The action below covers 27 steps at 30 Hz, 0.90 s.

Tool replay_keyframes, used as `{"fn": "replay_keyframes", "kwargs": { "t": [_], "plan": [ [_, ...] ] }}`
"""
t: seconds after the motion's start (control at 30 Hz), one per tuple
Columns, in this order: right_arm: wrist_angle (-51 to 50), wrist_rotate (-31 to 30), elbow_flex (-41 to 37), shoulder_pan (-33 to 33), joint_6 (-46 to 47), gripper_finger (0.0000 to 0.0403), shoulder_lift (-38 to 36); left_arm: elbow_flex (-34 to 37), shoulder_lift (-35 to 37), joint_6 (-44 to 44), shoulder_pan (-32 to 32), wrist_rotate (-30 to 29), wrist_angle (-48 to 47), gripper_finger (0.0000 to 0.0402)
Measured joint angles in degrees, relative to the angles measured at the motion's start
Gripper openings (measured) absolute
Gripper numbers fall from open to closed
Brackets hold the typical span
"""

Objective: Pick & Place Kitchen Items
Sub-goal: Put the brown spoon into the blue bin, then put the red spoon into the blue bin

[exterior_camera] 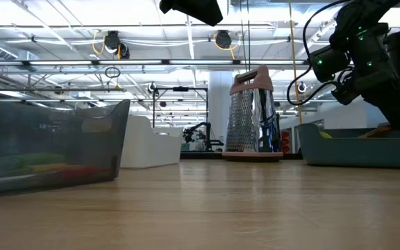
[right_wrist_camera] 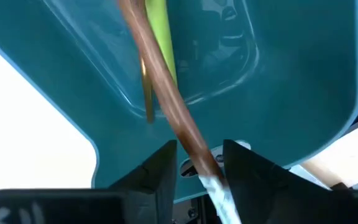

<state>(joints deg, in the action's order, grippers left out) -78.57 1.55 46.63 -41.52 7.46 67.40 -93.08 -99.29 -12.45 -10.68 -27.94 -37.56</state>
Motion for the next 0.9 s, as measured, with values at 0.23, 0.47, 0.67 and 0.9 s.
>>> {"fn": "replay_keyframes", "kwargs": {
  "t": [0.23,0.47,0.67,0.9],
  "plan": [
    [-0.2,0.1,0.0,0.0,0.0,0.0157,0.0,0.0,0.0,0.0,0.0,0.0,0.0,0.0097],
    [-2.3,2.1,0.0,0.0,-0.1,0.0164,0.0,0.0,0.0,0.0,0.0,0.0,0.0,0.0097],
    [-10.0,1.6,2.3,0.0,1.1,0.0164,-0.4,0.0,0.0,0.0,0.0,0.0,0.0,0.0097],
    [-11.5,-4.0,7.5,0.5,4.9,0.0164,-3.3,0.0,0.0,0.1,0.0,0.0,0.0,0.0097]
  ]
}}
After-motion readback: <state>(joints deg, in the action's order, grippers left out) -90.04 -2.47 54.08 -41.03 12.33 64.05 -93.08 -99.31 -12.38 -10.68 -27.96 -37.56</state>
